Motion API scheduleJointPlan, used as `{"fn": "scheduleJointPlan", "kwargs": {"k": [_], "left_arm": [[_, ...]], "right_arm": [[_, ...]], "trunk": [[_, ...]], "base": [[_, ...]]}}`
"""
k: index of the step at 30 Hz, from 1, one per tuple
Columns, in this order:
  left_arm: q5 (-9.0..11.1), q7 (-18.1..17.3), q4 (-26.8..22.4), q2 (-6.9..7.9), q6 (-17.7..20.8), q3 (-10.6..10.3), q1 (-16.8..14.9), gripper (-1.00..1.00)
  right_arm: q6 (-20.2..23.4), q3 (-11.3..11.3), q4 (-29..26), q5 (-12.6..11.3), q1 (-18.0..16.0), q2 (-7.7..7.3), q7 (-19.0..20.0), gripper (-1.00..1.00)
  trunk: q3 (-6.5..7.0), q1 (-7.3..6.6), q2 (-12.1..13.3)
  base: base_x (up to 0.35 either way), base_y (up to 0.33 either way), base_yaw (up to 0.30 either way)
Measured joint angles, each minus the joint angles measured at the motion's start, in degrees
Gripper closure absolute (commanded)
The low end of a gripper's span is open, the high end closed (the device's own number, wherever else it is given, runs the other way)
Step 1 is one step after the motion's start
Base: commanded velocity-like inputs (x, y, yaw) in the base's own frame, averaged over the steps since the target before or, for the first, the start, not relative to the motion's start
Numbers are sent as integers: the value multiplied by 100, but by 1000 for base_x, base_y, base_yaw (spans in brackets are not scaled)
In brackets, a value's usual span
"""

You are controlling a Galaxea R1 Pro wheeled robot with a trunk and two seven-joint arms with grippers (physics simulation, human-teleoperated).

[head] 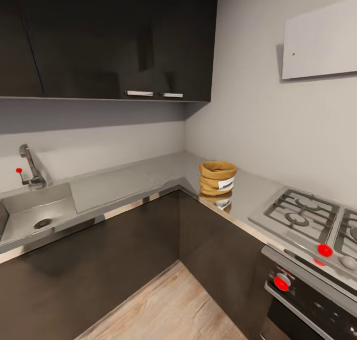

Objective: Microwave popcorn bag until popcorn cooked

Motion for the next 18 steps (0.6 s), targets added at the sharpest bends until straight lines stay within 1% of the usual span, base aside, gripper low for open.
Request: {"fn": "scheduleJointPlan", "kwargs": {"k": [18], "left_arm": [[-4, 0, 0, 1, -9, -2, 0, -100]], "right_arm": [[0, 1, 0, 1, 4, 6, 0, -100]], "trunk": [[0, 0, 0]], "base": [[322, 135, 0]]}}
